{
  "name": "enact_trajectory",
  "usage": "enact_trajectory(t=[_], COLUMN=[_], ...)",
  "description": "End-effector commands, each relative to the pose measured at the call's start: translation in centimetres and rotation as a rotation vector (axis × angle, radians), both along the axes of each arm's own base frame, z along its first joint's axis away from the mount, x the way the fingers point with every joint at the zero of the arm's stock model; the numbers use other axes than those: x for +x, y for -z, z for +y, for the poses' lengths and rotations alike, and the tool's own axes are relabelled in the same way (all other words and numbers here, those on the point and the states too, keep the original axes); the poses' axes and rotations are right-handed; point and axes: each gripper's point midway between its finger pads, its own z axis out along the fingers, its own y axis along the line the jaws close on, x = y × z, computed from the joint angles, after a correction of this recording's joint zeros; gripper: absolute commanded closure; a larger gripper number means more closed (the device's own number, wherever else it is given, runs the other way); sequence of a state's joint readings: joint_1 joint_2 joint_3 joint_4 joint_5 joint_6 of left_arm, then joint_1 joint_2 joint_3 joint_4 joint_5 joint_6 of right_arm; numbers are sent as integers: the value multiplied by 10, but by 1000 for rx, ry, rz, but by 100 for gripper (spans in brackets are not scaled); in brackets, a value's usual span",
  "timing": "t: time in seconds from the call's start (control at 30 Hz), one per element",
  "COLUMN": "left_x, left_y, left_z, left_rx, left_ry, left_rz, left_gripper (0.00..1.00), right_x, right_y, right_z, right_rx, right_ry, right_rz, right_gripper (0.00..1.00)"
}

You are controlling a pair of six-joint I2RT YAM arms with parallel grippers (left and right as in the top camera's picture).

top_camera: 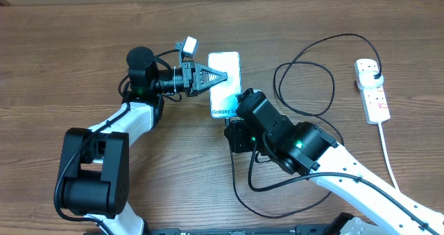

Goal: Plug charger to phone and switch on socket

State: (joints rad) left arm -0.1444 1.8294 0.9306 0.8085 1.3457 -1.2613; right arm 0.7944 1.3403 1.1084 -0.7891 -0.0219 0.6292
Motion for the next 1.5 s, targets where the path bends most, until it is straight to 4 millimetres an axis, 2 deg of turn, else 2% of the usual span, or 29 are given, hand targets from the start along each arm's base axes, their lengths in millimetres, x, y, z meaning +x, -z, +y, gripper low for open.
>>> enact_trajectory(t=[0.0, 0.1, 0.27, 0.43, 0.7, 0.8, 0.97, 1.07, 1.23, 1.37, 1.47], left_x=[0, 0, 1, 1, 0, 0, 0, 0, -2, -13, -19], left_y=[-6, -6, -6, -6, -6, -6, -6, -6, -7, -7, -8], left_z=[-3, -3, -3, -3, -3, -3, -3, -3, -3, -3, -3], left_rx=[-5, -5, -5, -5, -5, -5, -5, -4, -4, -9, -12], left_ry=[14, 14, 13, 13, 14, 15, 14, 15, 29, 92, 128], left_rz=[-15, -15, -15, -15, -15, -15, -15, -28, -43, -62, -71], left_gripper=[96, 96, 96, 96, 96, 96, 96, 96, 96, 96, 96], right_x=[6, 4, 2, 2, 0, 1, 4, 6, 12, 26, 33], right_y=[-3, -3, -3, -2, 21, 27, 24, 22, 17, 10, 3], right_z=[-3, -1, 0, 1, 11, 11, 14, 16, 21, 19, 26], right_rx=[-3, 6, 15, 22, 4, -9, 5, 13, 35, 28, 43], right_ry=[46, 36, 42, 53, 26, 28, 28, 25, 17, 46, 1], right_rz=[-21, -10, 1, 12, 84, 95, 79, 67, 32, -37, -96], right_gripper=[67, 67, 74, 75, 75, 79, 85, 96, 96, 96, 96])
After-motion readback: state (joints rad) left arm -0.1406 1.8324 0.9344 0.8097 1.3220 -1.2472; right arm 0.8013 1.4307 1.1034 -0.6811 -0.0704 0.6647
